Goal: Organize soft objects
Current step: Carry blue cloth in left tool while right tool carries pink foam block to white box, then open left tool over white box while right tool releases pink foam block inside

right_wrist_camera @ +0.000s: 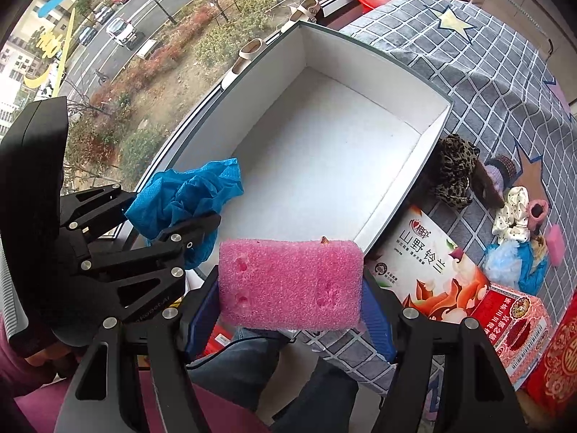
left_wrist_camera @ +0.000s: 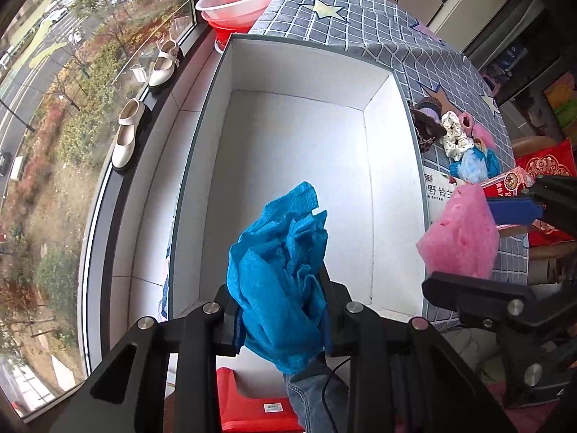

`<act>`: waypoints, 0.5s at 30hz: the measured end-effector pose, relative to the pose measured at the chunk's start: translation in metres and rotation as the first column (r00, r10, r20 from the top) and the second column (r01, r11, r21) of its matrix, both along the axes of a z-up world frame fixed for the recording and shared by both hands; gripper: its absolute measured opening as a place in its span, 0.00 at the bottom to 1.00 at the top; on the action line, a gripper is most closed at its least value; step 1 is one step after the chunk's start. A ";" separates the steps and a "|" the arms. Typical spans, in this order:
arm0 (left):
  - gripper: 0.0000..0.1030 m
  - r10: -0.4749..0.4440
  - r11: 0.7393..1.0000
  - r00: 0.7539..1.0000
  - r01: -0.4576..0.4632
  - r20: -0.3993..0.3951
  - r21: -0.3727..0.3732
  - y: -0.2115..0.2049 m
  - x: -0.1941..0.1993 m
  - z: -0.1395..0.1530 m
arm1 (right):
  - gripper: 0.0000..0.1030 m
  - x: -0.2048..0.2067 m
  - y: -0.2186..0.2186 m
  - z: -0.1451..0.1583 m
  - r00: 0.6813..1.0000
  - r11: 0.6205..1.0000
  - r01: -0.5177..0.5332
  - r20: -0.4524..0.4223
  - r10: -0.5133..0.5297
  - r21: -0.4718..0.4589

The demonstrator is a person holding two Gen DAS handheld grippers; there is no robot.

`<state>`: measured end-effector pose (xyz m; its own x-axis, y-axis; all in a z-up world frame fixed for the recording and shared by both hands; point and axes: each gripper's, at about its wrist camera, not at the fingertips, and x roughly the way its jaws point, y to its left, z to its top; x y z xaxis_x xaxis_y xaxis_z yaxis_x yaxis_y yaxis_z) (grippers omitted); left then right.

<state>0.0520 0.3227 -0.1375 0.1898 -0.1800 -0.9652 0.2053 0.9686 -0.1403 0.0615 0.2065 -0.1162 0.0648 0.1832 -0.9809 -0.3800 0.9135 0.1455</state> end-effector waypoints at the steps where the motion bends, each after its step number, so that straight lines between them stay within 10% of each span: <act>1: 0.32 -0.001 1.000 1.000 0.001 -0.002 0.001 0.000 0.000 -0.001 | 0.69 0.000 0.000 0.000 1.000 1.000 0.000 0.001 0.000 0.000; 11: 0.35 -0.002 1.000 1.000 0.002 -0.002 0.008 0.001 -0.001 -0.003 | 0.69 0.003 0.003 -0.001 1.000 1.000 0.000 -0.001 0.000 0.004; 15: 0.61 -0.010 0.999 1.000 0.009 0.027 0.034 -0.002 -0.002 0.000 | 0.70 0.004 0.005 -0.001 1.000 1.000 -0.002 -0.005 0.002 0.015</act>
